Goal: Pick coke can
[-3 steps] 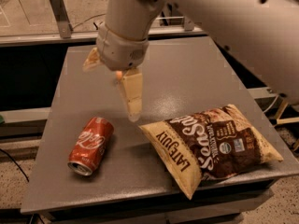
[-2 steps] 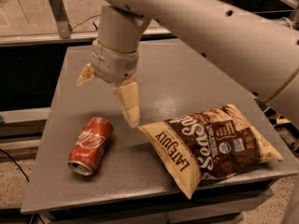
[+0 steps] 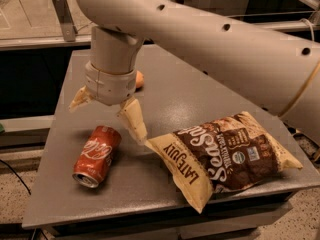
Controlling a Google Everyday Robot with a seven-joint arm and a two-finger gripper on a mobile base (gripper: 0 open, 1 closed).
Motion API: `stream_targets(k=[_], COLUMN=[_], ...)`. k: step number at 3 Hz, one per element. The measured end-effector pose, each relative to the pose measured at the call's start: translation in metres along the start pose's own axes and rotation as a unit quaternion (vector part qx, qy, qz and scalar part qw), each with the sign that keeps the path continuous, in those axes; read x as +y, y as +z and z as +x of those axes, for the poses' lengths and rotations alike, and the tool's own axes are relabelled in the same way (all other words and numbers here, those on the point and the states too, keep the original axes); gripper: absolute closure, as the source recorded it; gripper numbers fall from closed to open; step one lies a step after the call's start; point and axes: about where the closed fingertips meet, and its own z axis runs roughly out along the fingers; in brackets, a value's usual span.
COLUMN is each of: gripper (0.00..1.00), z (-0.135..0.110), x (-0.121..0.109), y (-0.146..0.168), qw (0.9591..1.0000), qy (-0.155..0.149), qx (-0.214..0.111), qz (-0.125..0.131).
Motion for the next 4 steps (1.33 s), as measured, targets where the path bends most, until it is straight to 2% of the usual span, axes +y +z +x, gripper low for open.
stream_targets(k=[1, 2, 3, 4], gripper=[0.00, 0.00, 0.02, 0.08], z=[-0.024, -0.048, -0.064, -0.065], x=[-0.003, -0.005, -0.004, -0.001], y=[0.006, 0.015, 0.029, 0.038], qw=[0.9981, 0.9931, 0.9874, 0.9854], qy=[-0.058, -0.106, -0.136, -0.137], qx=[0.021, 0.050, 0.080, 0.099], qz=[0.006, 0.004, -0.012, -0.024])
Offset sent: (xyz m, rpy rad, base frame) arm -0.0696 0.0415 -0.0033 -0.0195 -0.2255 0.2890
